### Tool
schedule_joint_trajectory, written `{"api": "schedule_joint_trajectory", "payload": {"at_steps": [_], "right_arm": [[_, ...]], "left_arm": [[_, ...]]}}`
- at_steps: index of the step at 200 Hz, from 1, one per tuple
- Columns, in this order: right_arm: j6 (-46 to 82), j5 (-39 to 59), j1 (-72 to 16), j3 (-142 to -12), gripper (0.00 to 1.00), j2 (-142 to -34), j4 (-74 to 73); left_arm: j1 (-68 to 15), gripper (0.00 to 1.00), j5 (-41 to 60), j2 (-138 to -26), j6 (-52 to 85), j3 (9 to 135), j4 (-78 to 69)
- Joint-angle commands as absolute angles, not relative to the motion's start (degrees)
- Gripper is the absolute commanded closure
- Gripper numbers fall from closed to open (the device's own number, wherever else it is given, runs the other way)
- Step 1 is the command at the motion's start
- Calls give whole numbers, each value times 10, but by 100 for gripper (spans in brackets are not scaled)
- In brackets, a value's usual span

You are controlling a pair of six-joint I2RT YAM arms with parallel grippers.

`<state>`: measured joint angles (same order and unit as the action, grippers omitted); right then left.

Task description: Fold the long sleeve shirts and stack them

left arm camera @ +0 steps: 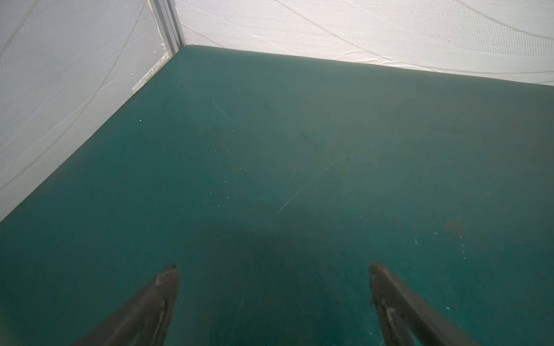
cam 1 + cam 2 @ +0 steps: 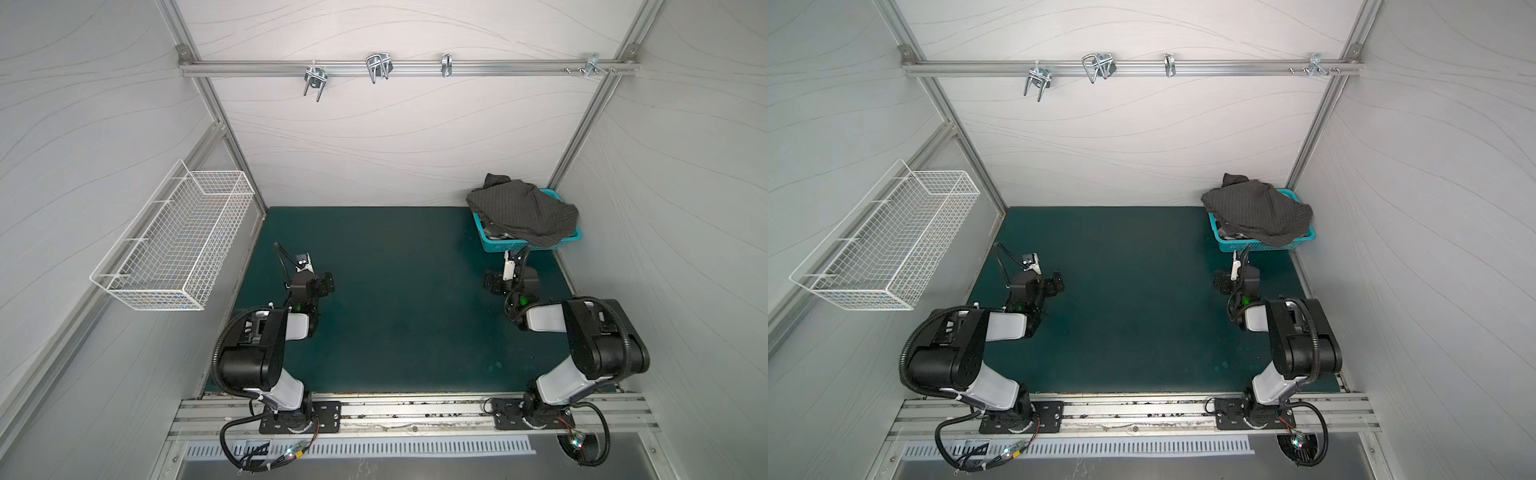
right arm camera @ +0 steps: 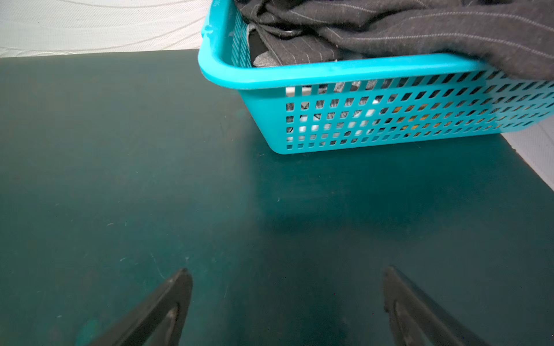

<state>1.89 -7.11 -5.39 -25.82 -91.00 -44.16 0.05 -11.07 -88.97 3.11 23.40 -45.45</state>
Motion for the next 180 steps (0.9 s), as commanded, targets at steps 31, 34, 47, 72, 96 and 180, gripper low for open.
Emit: {"api": "schedule_joint_trajectory", "payload": {"at_steps": [31,34,47,72,96,180], "right_arm": [[10,-68,-56,-253,1,-898,-451],[10,-67,-56,-253,1,-898,-452],[10,-68,-56,-253,1,-898,-452],[10,-67,-56,-253,1,-898,-451],[10,-67,-56,-253,1,-899,-451],[10,-67,-56,-253,1,-898,-451]], "left_arm": [[3,0,-104,-887,24,248,-464],[4,0,-103,-887,24,249,-464],[6,0,-97,-886,25,249,-461],[6,0,-97,-886,26,250,-459],[7,0,-97,-886,26,250,-459],[8,0,-95,-885,26,250,-457]]}}
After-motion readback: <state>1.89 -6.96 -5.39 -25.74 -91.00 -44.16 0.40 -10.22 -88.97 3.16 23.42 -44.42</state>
